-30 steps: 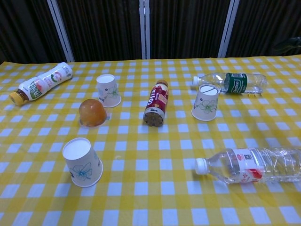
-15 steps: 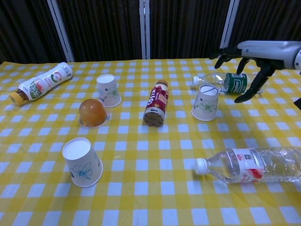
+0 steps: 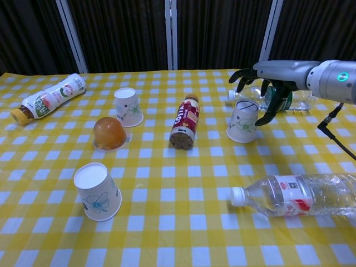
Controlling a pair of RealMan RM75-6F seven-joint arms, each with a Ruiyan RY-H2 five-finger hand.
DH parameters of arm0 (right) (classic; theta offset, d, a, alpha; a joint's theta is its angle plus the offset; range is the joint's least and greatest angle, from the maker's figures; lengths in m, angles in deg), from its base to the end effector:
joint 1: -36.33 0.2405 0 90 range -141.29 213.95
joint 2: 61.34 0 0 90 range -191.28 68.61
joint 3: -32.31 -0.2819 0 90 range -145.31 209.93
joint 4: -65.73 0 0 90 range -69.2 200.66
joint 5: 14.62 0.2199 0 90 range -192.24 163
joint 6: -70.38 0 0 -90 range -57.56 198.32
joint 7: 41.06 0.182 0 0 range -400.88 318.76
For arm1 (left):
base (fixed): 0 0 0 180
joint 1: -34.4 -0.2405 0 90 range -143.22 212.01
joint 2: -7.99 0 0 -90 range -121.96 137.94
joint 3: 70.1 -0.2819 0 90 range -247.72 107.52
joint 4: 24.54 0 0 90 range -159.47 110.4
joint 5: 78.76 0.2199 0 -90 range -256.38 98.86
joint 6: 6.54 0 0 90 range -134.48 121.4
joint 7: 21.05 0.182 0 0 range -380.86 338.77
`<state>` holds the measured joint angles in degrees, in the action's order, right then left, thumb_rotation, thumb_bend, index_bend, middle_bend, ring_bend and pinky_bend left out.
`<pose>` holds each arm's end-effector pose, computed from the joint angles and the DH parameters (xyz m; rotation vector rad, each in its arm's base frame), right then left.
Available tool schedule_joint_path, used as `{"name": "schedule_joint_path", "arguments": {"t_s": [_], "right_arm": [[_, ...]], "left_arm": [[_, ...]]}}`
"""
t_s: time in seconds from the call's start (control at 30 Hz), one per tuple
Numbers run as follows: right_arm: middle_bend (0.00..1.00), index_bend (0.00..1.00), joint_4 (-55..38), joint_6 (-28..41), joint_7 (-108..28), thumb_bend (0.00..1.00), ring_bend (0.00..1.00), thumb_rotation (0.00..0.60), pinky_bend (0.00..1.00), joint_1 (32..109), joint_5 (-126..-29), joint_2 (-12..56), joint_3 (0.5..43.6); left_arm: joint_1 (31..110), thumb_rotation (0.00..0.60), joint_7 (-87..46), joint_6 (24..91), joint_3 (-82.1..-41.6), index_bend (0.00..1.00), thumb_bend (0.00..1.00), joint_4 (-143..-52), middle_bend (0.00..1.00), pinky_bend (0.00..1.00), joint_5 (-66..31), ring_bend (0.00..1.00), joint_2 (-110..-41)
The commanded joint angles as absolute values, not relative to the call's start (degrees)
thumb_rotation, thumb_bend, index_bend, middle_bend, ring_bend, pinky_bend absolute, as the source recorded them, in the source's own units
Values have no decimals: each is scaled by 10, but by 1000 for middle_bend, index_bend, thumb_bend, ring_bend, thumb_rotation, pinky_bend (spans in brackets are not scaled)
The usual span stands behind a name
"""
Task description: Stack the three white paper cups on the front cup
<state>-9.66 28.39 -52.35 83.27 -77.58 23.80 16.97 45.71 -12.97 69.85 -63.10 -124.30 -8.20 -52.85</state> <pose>-0.1658 -0.4583 -0.0117 1.8715 -0.9935 0.8712 -0.3318 0.2686 0.1691 -1.3153 -0.9831 -0.7829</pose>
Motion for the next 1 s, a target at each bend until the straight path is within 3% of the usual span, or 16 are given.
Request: {"name": "schedule_joint_path", "arguments": {"t_s": [0.03,0.2,0.4,0.7,0.83,1.0], "right_arm": [[236,167,-66,278,-549,38,175,600,313,846,-755,262,173],[284,268,-57,277,-556,180,241,600,355,850,-743,272,177],[359,333,-41,271,-568,272,318,600,441,854,-748,280,189],[369,350,-82,235,-533,291,329,600,456,842,-793,247,189],[369,350,-183,180,-505,292,329,600,456,825,-891,165,196],[370,352,-261,162,-482,292,330,600,455,823,-969,114,212]], "left_arm": [[458,600,-130,697,-630,0,16,-1242,0,0,-85,0,-529],[459,600,-129,695,-630,0,16,-1240,0,0,-86,0,-530],[461,600,-129,691,-631,0,16,-1237,0,0,-88,0,-532],[460,600,-131,693,-632,0,16,-1240,0,0,-84,0,-530],[461,600,-131,694,-634,0,16,-1244,0,0,-77,0,-530],[460,600,-130,697,-635,0,16,-1248,0,0,-74,0,-529]]}}
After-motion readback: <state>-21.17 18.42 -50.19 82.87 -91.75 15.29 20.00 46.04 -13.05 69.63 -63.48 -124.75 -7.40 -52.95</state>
